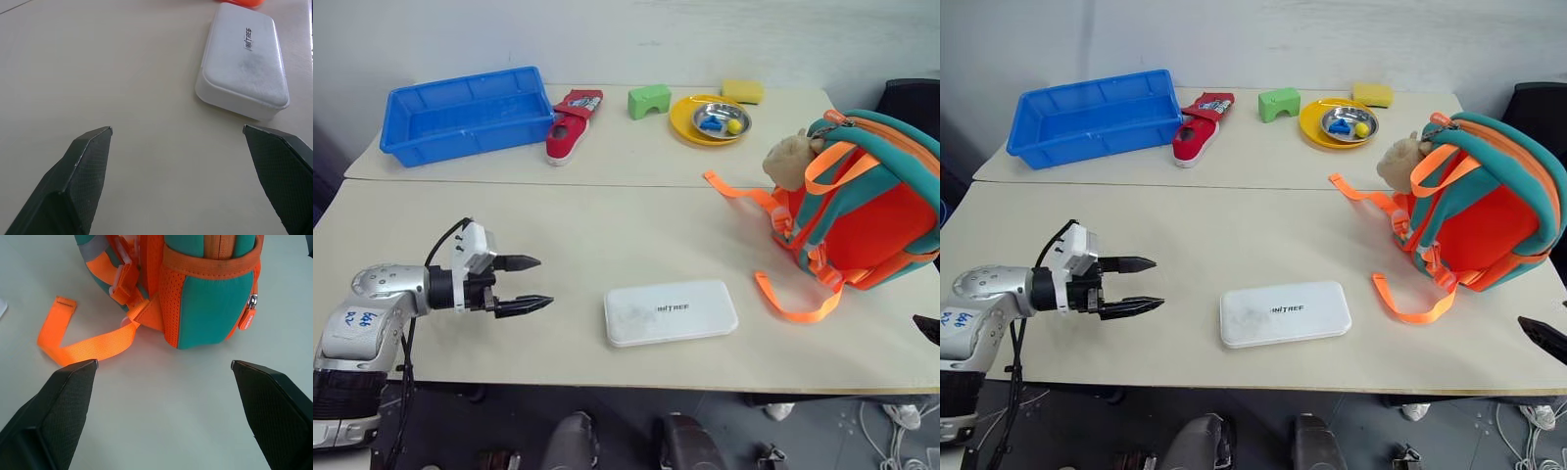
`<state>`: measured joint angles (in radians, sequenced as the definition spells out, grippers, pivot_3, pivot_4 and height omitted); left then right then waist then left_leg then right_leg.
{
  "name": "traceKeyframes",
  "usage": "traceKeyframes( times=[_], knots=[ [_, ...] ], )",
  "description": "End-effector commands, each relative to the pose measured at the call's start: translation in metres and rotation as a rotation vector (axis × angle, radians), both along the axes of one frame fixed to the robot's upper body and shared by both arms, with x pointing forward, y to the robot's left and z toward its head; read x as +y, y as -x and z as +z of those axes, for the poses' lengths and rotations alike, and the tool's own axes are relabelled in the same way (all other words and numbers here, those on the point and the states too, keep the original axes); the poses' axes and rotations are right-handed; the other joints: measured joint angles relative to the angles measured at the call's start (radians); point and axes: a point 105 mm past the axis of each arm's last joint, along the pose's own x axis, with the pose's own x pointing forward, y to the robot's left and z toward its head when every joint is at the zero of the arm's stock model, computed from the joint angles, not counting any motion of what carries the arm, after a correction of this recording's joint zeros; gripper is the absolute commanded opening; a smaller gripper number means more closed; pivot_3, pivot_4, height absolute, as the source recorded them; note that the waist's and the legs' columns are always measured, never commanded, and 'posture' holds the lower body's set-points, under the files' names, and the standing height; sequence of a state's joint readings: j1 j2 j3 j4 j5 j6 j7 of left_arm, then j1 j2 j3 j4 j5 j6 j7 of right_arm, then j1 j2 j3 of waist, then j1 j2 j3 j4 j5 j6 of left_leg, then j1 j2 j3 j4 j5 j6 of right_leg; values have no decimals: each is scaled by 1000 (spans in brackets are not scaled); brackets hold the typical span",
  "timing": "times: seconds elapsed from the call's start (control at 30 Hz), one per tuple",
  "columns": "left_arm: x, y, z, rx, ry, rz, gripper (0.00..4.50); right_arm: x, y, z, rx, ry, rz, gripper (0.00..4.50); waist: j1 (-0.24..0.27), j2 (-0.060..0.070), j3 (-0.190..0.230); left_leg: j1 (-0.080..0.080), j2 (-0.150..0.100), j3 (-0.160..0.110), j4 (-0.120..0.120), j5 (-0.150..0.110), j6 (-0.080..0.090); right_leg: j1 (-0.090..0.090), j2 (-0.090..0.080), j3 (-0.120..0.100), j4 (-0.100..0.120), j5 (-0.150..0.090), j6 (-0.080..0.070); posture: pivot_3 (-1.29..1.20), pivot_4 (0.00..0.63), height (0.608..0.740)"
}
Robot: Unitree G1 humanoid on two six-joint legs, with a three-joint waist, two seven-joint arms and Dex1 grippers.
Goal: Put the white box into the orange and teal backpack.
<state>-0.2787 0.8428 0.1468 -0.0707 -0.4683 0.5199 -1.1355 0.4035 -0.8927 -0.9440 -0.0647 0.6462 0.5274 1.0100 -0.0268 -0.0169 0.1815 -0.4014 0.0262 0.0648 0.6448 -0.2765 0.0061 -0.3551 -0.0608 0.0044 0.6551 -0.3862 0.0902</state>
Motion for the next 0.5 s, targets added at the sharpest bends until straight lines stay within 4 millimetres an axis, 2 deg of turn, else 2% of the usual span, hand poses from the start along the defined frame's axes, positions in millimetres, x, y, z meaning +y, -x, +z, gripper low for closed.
traceKeyframes(
  times=[0.03,0.37,0.43,0.5],
  knots=[
    [1,-1,7,-47,-34,9,4500,3,-1,6,-30,13,2,4465,0,0,0,0,0,0,0,0,0,0,0,0,0,0,0,0,150,740],
    [-1,-2,1,-33,-62,5,4500,10,-4,8,-21,69,4,4465,0,0,0,0,0,0,0,0,0,0,0,0,0,0,0,0,150,740],
    [-5,-3,1,-33,-64,-13,4500,19,-6,11,-22,95,34,4465,0,0,0,0,0,0,0,0,0,0,0,0,0,0,0,0,150,740],
    [-12,-2,3,-31,-59,-56,4500,36,-11,16,-25,110,96,4465,0,0,0,0,0,0,0,0,0,0,0,0,0,0,0,0,150,740]
  ],
)
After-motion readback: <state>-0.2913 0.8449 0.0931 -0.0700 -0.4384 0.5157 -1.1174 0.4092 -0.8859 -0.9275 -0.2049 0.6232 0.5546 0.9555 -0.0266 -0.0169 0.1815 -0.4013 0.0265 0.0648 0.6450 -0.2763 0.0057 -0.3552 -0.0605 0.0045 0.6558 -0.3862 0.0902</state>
